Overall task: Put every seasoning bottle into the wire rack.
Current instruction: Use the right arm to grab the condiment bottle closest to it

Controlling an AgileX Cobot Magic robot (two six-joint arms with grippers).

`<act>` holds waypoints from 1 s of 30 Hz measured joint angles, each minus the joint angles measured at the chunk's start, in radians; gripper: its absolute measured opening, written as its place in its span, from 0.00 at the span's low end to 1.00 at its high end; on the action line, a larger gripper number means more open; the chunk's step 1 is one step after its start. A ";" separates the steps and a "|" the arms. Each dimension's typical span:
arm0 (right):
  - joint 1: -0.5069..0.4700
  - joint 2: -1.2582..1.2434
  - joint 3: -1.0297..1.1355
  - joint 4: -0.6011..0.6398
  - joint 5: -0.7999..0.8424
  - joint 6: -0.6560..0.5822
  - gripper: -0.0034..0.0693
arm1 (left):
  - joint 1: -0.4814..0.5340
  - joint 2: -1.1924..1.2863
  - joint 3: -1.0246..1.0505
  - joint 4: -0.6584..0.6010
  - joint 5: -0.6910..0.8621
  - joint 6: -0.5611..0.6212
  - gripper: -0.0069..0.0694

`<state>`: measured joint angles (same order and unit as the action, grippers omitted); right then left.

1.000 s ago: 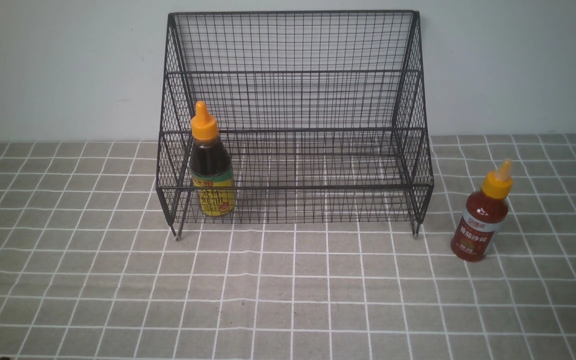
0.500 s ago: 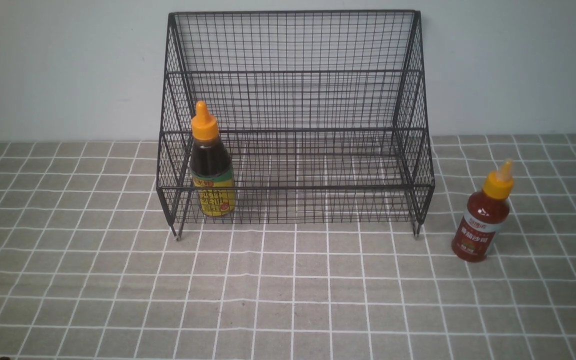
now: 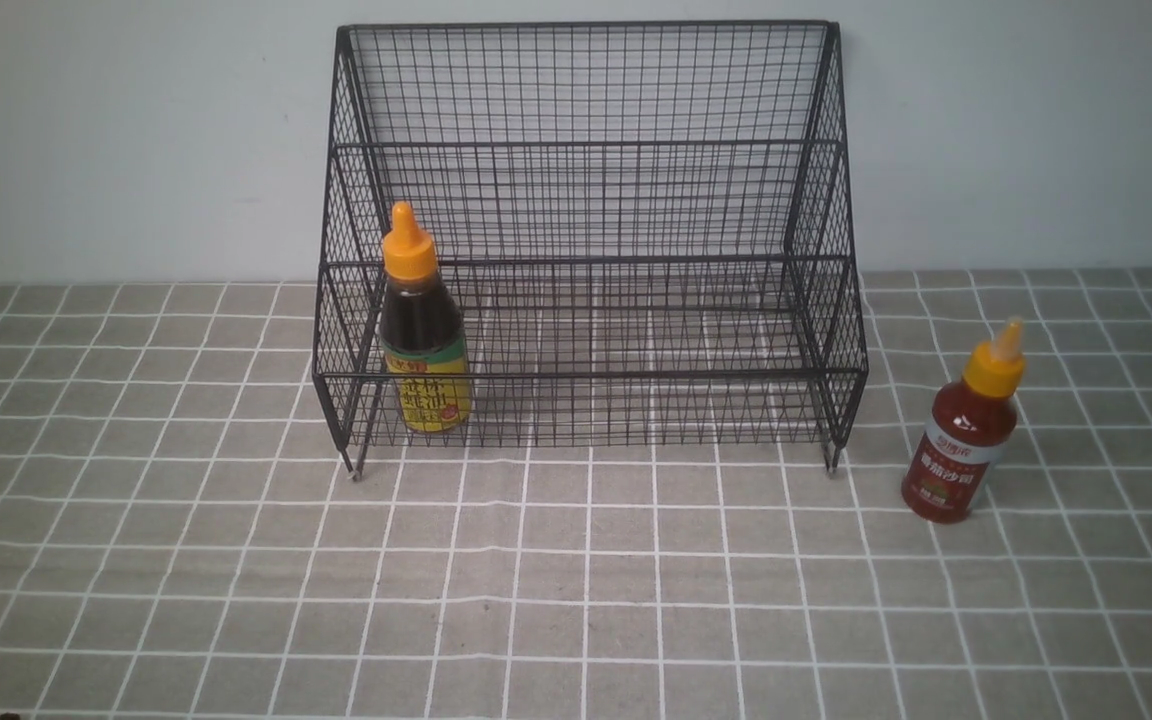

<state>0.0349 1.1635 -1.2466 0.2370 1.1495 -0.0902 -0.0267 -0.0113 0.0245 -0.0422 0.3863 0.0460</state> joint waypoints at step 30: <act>0.164 0.701 -0.255 -0.295 -0.023 0.146 0.68 | 0.000 0.000 0.000 0.000 0.000 0.000 0.08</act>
<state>0.1988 1.8647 -1.5018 -0.0582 1.1261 0.0555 -0.0267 -0.0113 0.0245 -0.0422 0.3863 0.0460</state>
